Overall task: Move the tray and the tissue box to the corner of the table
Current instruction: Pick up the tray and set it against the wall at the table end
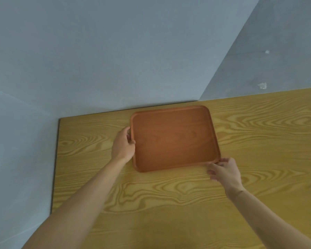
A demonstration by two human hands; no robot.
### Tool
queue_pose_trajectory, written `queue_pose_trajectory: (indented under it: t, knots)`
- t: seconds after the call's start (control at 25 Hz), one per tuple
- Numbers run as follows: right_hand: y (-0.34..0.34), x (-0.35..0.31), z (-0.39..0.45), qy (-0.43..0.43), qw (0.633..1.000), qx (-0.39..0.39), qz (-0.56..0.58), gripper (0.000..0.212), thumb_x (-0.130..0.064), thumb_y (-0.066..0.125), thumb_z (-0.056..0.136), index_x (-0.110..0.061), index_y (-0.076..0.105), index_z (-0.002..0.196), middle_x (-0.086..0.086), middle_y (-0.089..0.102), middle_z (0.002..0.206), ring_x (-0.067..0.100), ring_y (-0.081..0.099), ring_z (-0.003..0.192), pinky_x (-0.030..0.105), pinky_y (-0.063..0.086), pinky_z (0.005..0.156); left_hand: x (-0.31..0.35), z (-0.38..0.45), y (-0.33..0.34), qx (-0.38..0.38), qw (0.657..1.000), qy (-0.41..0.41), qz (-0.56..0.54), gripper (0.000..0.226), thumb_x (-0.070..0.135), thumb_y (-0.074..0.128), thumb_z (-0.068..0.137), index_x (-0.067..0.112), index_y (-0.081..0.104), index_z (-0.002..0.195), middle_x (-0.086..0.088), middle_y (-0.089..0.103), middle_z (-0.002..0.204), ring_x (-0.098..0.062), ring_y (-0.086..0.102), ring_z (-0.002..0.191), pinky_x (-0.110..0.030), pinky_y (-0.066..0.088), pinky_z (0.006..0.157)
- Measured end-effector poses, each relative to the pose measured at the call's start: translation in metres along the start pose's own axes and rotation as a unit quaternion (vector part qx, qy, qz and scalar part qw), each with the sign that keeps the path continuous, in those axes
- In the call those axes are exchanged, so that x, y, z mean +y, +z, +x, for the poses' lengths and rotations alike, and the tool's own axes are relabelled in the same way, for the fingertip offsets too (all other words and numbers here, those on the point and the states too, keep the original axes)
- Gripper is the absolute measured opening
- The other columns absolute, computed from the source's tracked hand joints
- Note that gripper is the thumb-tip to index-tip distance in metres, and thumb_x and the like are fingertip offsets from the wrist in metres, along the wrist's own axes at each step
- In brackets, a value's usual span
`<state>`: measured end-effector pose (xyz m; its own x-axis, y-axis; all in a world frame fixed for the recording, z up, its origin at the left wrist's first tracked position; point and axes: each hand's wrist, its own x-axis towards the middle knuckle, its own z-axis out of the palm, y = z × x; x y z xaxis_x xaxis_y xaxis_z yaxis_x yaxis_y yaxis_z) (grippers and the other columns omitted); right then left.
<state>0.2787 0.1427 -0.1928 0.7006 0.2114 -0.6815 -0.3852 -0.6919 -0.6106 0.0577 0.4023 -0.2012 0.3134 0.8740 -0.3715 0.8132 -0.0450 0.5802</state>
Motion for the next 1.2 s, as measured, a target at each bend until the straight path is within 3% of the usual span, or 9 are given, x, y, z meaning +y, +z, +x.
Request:
queue_pose_trajectory:
  t: [0.12,0.24,0.36,0.44,0.52,0.64,0.8,1.2]
  knots:
    - [-0.003,-0.005,0.003,-0.026,0.999,0.004,-0.046,0.044,-0.025,0.083,0.078,-0.017,0.052,0.108,0.004,0.073,0.085,0.014,0.072,0.064,0.03,0.057,0.051,0.002,0.003,0.004,0.001,1.0,0.003,0.026,0.056,0.012,0.061,0.095,0.02,0.042,0.147,-0.004,0.056,0.121,-0.015,0.053,0.098,-0.028,0.041,0.082]
    - [-0.005,-0.006,0.0,-0.038,0.993,-0.009,-0.111,0.047,-0.037,0.081,0.078,-0.021,0.05,0.11,0.001,0.073,0.083,0.02,0.072,0.071,0.044,0.061,0.067,0.001,0.001,0.005,0.002,0.999,0.007,0.041,0.056,0.015,0.06,0.097,0.021,0.04,0.149,-0.005,0.055,0.12,-0.015,0.051,0.095,-0.03,0.041,0.081]
    - [-0.015,-0.005,0.0,-0.09,0.968,-0.012,-0.233,0.048,-0.055,0.073,0.079,-0.027,0.05,0.111,-0.006,0.071,0.091,0.019,0.068,0.086,0.043,0.055,0.073,-0.003,-0.007,0.004,0.011,0.998,0.022,0.052,0.054,0.023,0.06,0.098,0.017,0.042,0.148,-0.006,0.054,0.124,-0.021,0.058,0.105,-0.033,0.045,0.082]
    - [-0.021,-0.001,0.002,-0.181,0.929,0.033,-0.322,0.054,-0.063,0.066,0.081,-0.028,0.052,0.119,-0.006,0.067,0.109,0.021,0.061,0.103,0.043,0.052,0.078,-0.01,-0.02,0.004,0.027,0.996,0.04,0.071,0.055,0.035,0.058,0.097,0.014,0.045,0.146,-0.009,0.054,0.129,-0.025,0.055,0.115,-0.038,0.048,0.088]
    - [-0.024,0.005,0.005,-0.274,0.886,0.065,-0.368,0.069,-0.063,0.065,0.081,-0.026,0.046,0.137,0.001,0.056,0.135,0.027,0.045,0.128,0.051,0.044,0.096,-0.023,-0.041,0.007,0.034,0.991,0.07,0.11,0.061,0.052,0.054,0.096,0.015,0.048,0.144,-0.01,0.053,0.133,-0.029,0.049,0.123,-0.047,0.043,0.098]
    - [-0.026,0.012,0.016,-0.291,0.859,0.028,-0.419,0.09,-0.067,0.06,0.08,-0.033,0.023,0.155,0.003,0.025,0.163,0.03,0.009,0.151,0.063,0.012,0.115,-0.049,-0.077,0.015,0.009,0.981,0.119,0.151,0.081,0.072,0.042,0.088,0.018,0.039,0.15,-0.005,0.041,0.151,-0.023,0.03,0.141,-0.052,0.022,0.114]
    - [-0.027,0.023,0.027,-0.289,0.851,0.012,-0.437,0.092,-0.076,0.049,0.081,-0.045,0.003,0.155,-0.003,0.004,0.168,0.027,-0.01,0.152,0.071,0.0,0.113,-0.075,-0.089,0.024,-0.012,0.966,0.16,0.202,0.099,0.082,0.037,0.083,0.021,0.016,0.158,0.001,0.022,0.164,-0.019,0.009,0.151,-0.053,0.006,0.12]
    - [-0.017,0.015,0.04,-0.28,0.869,0.048,-0.404,0.084,-0.073,0.049,0.082,-0.05,0.012,0.153,-0.003,0.009,0.167,0.029,-0.006,0.152,0.079,-0.002,0.106,-0.071,-0.064,0.032,0.003,0.969,0.139,0.203,0.094,0.083,0.032,0.083,0.031,0.01,0.158,0.006,0.019,0.162,-0.028,0.012,0.15,-0.058,0.006,0.117]
